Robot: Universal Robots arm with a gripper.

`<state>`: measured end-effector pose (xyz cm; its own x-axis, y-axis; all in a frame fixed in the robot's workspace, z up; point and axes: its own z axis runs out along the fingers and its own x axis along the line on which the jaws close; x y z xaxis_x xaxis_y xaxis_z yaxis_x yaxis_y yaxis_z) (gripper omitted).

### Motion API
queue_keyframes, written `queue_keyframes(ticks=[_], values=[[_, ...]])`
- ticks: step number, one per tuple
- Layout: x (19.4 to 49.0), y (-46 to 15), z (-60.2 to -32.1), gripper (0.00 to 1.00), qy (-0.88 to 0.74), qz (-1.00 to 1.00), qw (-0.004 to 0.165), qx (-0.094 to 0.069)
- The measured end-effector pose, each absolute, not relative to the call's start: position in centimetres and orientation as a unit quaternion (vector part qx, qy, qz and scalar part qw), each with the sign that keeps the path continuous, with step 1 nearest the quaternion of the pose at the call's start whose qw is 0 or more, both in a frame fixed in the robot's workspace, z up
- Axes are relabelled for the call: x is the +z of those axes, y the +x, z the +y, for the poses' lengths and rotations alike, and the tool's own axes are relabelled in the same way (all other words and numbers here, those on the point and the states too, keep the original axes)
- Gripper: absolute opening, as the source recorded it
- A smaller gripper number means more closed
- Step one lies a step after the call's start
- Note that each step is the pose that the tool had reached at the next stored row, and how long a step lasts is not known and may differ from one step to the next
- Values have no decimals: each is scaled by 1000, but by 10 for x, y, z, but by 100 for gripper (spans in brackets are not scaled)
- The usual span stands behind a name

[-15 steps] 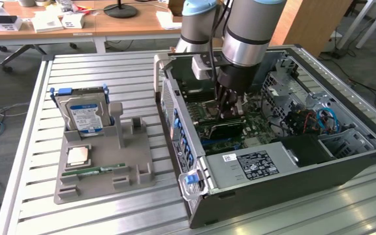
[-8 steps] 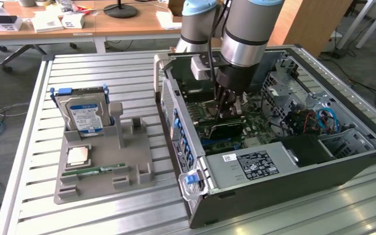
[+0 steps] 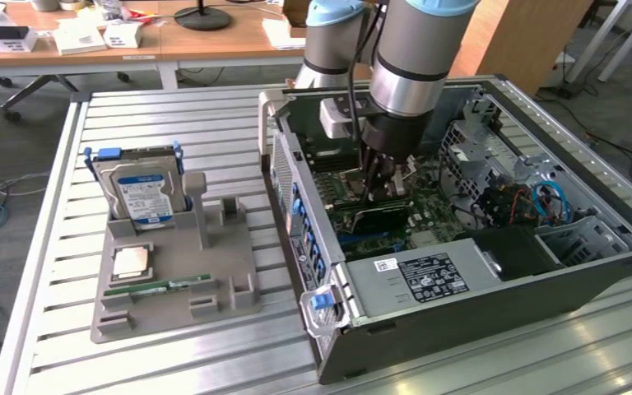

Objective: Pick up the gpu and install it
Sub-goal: 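Press down on the gpu until it lock into place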

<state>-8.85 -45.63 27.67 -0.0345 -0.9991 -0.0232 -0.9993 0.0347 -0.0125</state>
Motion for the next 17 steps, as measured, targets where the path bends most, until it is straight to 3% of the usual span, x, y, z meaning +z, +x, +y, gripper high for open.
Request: queue_keyframes(ticks=[17], values=[[272, -90, -454, 11, -695, 719, 13, 3]])
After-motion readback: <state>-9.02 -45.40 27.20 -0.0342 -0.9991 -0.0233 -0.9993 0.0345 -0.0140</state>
